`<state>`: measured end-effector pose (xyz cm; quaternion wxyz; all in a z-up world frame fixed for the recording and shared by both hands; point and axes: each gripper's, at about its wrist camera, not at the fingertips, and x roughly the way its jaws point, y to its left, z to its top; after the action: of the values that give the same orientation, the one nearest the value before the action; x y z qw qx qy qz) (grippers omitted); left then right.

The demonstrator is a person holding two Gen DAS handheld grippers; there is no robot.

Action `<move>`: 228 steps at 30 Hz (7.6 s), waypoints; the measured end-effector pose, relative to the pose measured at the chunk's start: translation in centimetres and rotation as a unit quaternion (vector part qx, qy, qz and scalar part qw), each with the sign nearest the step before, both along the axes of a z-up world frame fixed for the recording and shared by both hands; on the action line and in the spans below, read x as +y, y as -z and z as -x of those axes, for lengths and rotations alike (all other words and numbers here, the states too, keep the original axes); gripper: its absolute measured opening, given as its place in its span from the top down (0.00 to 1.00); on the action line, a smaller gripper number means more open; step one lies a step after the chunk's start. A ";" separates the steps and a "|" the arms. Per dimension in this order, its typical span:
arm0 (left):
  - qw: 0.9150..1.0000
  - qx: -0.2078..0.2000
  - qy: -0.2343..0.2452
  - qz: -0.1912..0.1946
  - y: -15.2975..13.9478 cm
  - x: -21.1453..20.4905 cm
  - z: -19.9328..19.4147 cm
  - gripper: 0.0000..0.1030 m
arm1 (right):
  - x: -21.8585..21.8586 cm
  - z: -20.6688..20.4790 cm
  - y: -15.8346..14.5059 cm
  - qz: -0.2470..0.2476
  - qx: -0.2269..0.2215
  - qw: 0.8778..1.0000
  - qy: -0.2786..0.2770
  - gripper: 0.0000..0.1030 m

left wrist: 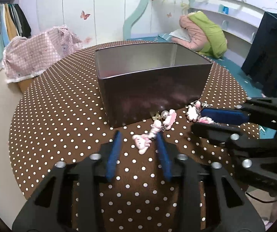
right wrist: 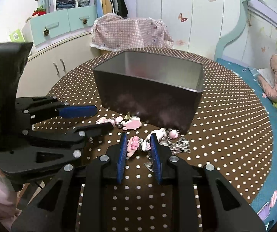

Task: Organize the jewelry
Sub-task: 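Grasp the pink kitty charm with the left gripper while the right grasps a pink charm on a silver chain, then lower both held charms into the tin box and open both grippers, then move both grippers back to the charms beside the box, then grasp a pink bead charm with the left gripper while the right grasps a pearl trinket, then lower both held pieces into the tin box and open both grippers, then move both grippers to the white bunny charm and the silver pearl chain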

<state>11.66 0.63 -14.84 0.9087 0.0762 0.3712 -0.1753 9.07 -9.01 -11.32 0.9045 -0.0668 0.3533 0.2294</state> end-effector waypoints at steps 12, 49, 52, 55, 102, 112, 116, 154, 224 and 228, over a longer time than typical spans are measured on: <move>1.000 -0.003 -0.021 0.010 -1.0 1.1 0.8 0.85 | -1.8 0.7 -1.1 -0.028 -0.013 0.999 0.015 0.78; 0.997 -0.061 -0.014 0.038 -7.3 -1.0 -4.0 0.77 | -2.0 -4.2 -4.2 -0.061 -0.030 0.996 0.051 0.67; 0.997 -0.059 -0.016 0.042 -7.1 -0.7 -4.1 0.74 | -2.3 -3.8 -4.3 -0.061 -0.033 0.996 0.054 0.65; 0.997 -0.061 -0.016 0.044 -7.0 -0.3 -3.5 0.68 | -2.7 -3.5 -4.4 -0.058 -0.034 0.996 0.066 0.62; 1.000 -0.012 0.017 0.024 -0.6 0.0 -0.7 0.92 | -3.2 -1.1 -0.7 -0.048 0.009 0.997 0.066 0.54; 0.998 -0.048 0.013 0.035 -2.4 1.9 1.4 0.92 | 0.3 -1.3 -0.3 -0.037 0.008 0.999 0.004 0.57; 0.998 -0.052 0.006 0.044 -2.4 2.9 1.7 0.92 | 1.8 -2.7 0.5 -0.021 0.024 0.999 0.001 0.72; 0.989 -0.106 0.014 0.101 -8.2 2.6 -1.1 0.92 | 0.1 -1.8 -6.0 -0.038 -0.060 0.997 0.039 0.90; 0.998 0.011 0.068 0.011 -0.1 -4.2 -3.0 0.65 | -6.1 -1.2 -0.5 -0.039 0.004 0.990 0.135 0.39; 0.997 0.002 0.075 0.004 -0.3 -4.3 -3.0 0.61 | -6.1 -1.3 -0.5 -0.041 0.005 0.990 0.137 0.39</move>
<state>14.69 -3.70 -14.57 0.8925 0.0997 0.3656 -0.2447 10.37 -15.10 -10.80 0.9276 0.0206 0.3539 0.1181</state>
